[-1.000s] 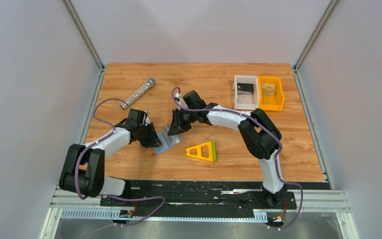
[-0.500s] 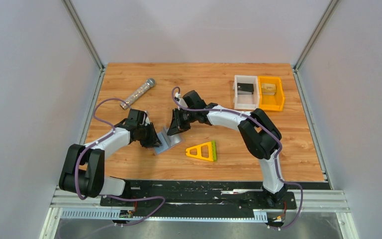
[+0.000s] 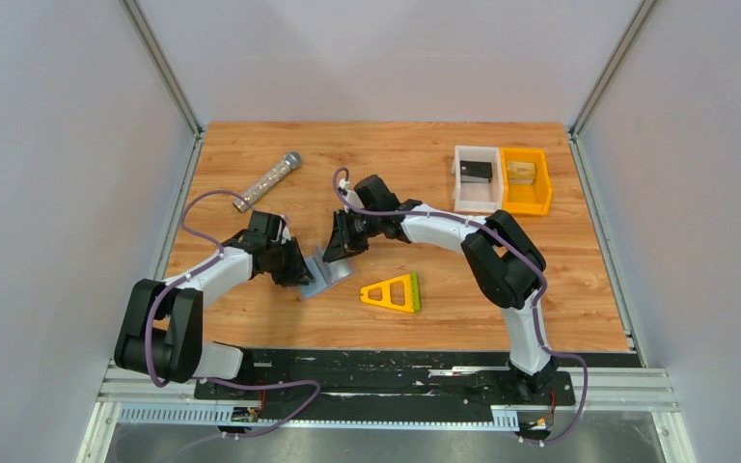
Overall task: Take the credit cards out of the card holder
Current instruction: Remove the credit card from the card holder.
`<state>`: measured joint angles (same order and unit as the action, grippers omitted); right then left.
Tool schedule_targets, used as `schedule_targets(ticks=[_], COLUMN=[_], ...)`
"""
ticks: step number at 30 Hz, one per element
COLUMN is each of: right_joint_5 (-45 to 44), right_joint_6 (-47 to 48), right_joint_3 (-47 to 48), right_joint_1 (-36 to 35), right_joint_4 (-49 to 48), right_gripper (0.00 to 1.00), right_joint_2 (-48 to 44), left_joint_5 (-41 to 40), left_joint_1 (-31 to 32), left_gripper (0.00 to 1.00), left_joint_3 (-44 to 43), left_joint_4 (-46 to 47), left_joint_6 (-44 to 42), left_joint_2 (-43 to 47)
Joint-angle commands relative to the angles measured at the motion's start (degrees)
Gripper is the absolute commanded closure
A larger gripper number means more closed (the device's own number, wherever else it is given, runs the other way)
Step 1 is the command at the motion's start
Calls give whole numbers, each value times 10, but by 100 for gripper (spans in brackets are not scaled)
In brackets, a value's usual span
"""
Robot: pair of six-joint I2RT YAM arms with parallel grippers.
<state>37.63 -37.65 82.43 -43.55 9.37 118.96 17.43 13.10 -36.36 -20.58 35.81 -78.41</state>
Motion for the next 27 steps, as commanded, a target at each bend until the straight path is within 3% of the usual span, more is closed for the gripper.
schedule_targets(ticks=[1, 5, 27], right_joint_5=[3, 6, 3], right_joint_6=[-1, 1, 0], right_joint_3=[7, 8, 9], right_joint_1=[-7, -7, -13], right_joint_4=[-14, -14, -12], right_gripper=[86, 94, 93], right_joint_2=[9, 10, 21], left_joint_5=[-14, -15, -41], left_joint_1=[-1, -1, -2], left_gripper=[69, 69, 65], left_joint_3=[-6, -7, -40], left_joint_4=[-14, -15, -42], left_joint_6=[1, 2, 4], left_joint_2=[15, 16, 29])
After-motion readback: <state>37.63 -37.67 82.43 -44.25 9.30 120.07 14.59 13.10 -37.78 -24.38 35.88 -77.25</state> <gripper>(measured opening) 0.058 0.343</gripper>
